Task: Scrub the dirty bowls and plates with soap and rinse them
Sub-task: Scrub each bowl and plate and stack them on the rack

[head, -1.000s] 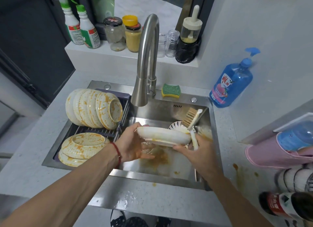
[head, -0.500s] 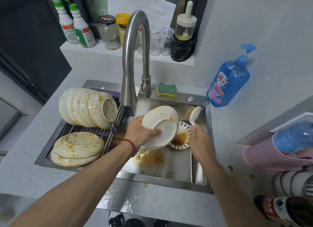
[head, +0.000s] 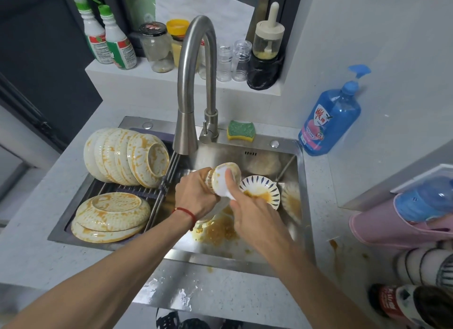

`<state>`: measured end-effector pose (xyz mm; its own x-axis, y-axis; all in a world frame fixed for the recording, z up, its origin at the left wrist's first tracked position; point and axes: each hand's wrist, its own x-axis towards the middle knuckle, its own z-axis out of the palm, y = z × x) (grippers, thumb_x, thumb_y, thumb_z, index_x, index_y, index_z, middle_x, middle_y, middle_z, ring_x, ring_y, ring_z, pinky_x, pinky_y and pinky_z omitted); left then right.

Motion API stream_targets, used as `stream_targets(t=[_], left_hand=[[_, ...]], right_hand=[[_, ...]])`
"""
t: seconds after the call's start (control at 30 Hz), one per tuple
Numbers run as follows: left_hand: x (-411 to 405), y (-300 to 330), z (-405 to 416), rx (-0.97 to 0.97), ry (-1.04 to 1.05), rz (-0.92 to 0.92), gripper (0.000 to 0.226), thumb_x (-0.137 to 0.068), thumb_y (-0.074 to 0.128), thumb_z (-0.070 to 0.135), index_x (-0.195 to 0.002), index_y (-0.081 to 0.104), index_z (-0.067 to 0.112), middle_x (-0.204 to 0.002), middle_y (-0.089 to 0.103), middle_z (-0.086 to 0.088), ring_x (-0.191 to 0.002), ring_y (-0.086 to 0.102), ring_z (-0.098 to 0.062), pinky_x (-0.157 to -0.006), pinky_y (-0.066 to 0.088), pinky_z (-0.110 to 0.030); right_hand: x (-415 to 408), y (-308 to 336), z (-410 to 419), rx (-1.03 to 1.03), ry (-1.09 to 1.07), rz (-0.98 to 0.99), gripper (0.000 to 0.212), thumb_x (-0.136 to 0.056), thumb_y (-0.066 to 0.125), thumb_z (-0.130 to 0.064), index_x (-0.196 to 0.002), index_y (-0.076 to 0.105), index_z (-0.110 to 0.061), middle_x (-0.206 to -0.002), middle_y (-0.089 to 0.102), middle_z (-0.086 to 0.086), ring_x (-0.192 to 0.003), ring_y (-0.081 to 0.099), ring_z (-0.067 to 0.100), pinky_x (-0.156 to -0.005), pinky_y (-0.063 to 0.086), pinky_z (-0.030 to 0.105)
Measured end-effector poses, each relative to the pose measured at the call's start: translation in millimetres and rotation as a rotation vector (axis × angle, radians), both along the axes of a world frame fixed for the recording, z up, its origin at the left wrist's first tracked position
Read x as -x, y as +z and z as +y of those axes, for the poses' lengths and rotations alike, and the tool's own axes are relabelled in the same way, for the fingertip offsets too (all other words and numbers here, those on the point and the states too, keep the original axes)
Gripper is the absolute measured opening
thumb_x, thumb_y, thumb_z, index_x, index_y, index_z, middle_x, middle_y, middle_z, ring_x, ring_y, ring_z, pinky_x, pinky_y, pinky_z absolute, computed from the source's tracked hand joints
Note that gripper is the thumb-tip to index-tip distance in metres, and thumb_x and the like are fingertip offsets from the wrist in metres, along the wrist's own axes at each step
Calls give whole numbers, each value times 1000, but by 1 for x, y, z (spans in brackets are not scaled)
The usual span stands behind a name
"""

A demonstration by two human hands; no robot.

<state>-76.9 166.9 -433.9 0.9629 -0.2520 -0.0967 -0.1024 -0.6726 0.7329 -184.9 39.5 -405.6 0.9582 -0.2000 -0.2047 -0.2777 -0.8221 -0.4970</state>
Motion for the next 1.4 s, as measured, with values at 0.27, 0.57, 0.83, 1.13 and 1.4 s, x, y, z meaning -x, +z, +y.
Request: stream_targets(t=[0.27, 0.57, 0.83, 1.13, 1.4], left_hand=[[-3, -4, 15, -12, -68, -2, 36, -63, 90, 20, -96, 77, 26, -89, 77, 3, -90, 70, -25, -81, 57, -39], [-7, -3, 33, 255, -14, 209, 59, -38, 82, 12, -95, 80, 30, -92, 78, 5, -93, 71, -23, -76, 62, -39], [-8, -13, 42, 369, 34, 351, 57, -30, 62, 1, -84, 78, 12, -70, 69, 7, -70, 62, -18, -54, 51, -31], [-6, -8, 49, 603, 182, 519, 61, -30, 58, -7, -87, 73, 5, -80, 70, -5, -79, 65, -25, -51, 53, -29], [-7, -14, 51, 684, 284, 630, 61, -33, 58, -8, -91, 71, 6, -92, 72, -10, -92, 66, -35, -68, 58, -42]], right_hand=[[-9, 2, -7, -32, -68, 35, 67, -107, 37, -28, -154, -1, -57, -90, 60, 8, -79, 57, 28, -66, 42, 46], [-9, 1, -24, -94, -217, 79, 61, -108, 36, -28, -156, 10, -56, -118, 63, 11, -99, 58, 29, -79, 44, 39], [-3, 2, -20, -183, -275, 127, 58, -108, 36, -28, -158, 17, -52, -134, 57, 10, -115, 54, 30, -96, 47, 43], [12, -12, -15, -193, -276, 155, 58, -109, 34, -28, -158, 16, -52, -121, 52, 2, -101, 47, 22, -81, 40, 36], [23, -22, -8, -288, -281, 152, 58, -109, 37, -29, -158, 17, -51, -123, 51, -5, -112, 54, 26, -93, 50, 45]])
